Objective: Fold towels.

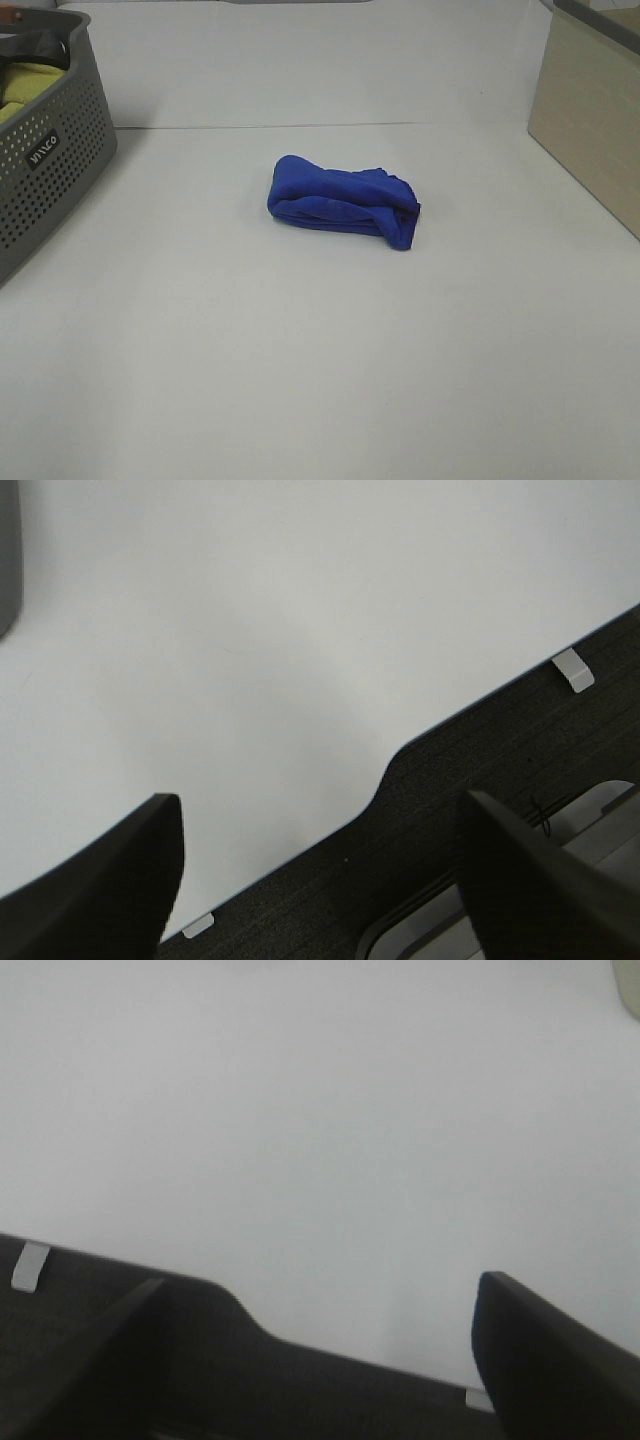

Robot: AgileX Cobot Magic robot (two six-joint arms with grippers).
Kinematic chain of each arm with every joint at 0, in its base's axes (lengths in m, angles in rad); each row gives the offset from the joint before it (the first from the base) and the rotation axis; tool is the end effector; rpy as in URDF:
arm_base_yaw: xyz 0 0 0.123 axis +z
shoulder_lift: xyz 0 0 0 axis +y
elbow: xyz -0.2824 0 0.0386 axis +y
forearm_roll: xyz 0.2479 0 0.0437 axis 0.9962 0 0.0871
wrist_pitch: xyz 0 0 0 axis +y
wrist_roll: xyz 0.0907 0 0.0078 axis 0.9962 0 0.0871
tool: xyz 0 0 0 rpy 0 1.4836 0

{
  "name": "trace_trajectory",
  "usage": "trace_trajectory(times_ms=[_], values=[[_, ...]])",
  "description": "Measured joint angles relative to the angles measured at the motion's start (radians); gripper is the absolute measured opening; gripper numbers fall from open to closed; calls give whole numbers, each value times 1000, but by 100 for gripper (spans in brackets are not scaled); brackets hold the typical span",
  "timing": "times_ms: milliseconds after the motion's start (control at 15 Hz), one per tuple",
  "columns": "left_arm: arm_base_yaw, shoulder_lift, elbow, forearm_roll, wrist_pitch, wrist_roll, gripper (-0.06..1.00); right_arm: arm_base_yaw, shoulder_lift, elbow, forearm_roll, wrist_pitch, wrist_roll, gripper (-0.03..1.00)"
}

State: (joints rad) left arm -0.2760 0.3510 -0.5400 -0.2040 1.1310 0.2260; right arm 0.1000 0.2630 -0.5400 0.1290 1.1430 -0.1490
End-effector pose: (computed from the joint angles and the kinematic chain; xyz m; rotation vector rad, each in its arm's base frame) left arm 0.0364 -0.0277 0.2787 0.5797 2.3478 -0.2859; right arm 0.0271 0.0134 0.2801 -0.2859 2.3265 0.1400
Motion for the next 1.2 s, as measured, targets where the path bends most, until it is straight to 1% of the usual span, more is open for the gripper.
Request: trace_trajectory(times_ms=[133, 267, 867, 933, 1067, 1200], values=[[0, -17, 23, -24, -38, 33, 71, 0, -40, 21, 0, -65, -6, 77], [0, -19, 31, -40, -53, 58, 71, 0, -41, 31, 0, -71, -19, 77], [1, -23, 31, -41, -54, 63, 71, 0, -42, 33, 1, -72, -21, 77], [20, -23, 31, -42, -54, 63, 71, 0, -42, 33, 1, -72, -21, 77], [102, -24, 31, -42, -54, 63, 71, -12, -42, 33, 1, -72, -21, 77], [189, -38, 31, -42, -54, 63, 71, -67, -42, 33, 4, -72, -21, 77]])
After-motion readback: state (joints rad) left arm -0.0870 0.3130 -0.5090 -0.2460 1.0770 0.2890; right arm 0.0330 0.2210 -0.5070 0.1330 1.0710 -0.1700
